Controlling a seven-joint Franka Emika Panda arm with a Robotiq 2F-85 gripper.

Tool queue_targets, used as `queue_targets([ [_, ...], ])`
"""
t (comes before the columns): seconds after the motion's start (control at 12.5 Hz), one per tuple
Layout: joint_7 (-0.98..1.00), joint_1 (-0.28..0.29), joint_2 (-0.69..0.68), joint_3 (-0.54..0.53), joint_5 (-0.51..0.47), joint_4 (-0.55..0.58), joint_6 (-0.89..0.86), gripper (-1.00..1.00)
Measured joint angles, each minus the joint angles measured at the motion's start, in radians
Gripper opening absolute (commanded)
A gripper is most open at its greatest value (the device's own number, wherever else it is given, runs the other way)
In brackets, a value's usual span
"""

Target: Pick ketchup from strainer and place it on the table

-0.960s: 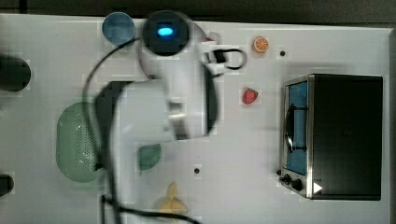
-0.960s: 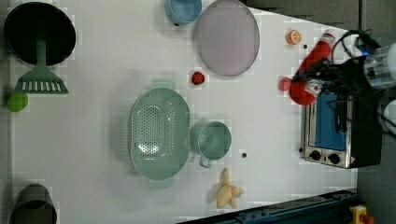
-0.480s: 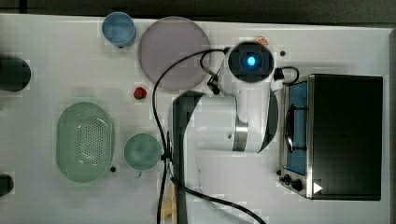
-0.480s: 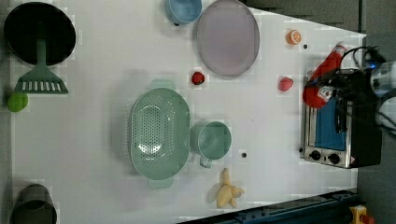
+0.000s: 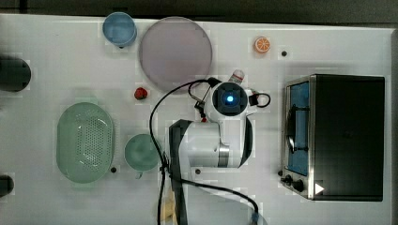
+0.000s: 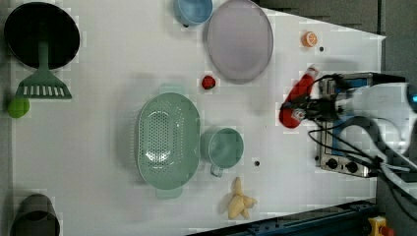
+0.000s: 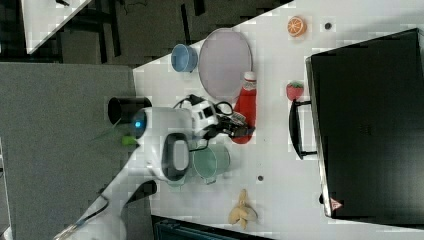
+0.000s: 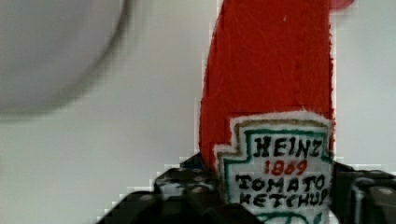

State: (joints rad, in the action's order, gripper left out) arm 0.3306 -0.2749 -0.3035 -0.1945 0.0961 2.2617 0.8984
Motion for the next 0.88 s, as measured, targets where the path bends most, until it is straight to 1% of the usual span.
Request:
queue_targets([
  [0.08,0.0,0.002,-0.034,0.002,0.01,0.012,0.017,0.89],
  [0.16,0.0,0.004,-0.066,0.006,0.007,0.025,0.05,0.99],
  [0.24,0.0,0.008,-0.087,0.01,0.007,0.039,0.071,1.0],
  [0.4,0.003,0.01,-0.088,0.011,-0.002,0.055,0.067,1.0],
  [0.48,0.003,0.01,-0.066,0.01,0.002,0.053,0.064,1.0],
  [0.64,0.005,0.011,0.029,-0.001,-0.009,0.033,0.031,1.0],
  [0.8,0.005,0.015,0.153,-0.005,-0.011,-0.023,-0.062,1.0],
  [0.88,0.0,0.016,0.215,-0.005,-0.01,-0.074,-0.14,1.0],
])
